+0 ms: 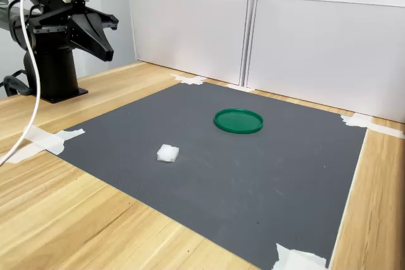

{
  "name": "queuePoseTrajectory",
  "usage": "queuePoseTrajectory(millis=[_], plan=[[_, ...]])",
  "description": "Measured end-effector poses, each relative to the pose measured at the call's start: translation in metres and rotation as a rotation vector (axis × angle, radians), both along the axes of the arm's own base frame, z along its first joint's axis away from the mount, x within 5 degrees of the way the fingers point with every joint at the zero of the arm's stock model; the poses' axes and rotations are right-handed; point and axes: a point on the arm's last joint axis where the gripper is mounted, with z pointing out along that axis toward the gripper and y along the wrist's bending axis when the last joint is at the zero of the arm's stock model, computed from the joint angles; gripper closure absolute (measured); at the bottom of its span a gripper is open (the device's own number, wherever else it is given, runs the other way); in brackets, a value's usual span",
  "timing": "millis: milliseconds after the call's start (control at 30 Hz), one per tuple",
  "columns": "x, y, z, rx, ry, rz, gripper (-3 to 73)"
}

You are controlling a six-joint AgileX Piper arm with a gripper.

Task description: Grasp a white terminal and put it in the green lid.

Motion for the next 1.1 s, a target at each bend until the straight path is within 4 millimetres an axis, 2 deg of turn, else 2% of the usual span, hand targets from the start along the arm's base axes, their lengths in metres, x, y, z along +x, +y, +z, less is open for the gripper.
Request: queuePoseTrajectory(millis=[533, 833, 1100], plan=[[0.0, 0.0, 0.001, 0.0, 0.005, 0.0, 71.6], [0.017, 0.0, 0.024, 0.003, 0.108, -0.001, 71.6], [0.05, -0.001, 0.06, 0.001, 0.192, -0.001, 71.6]])
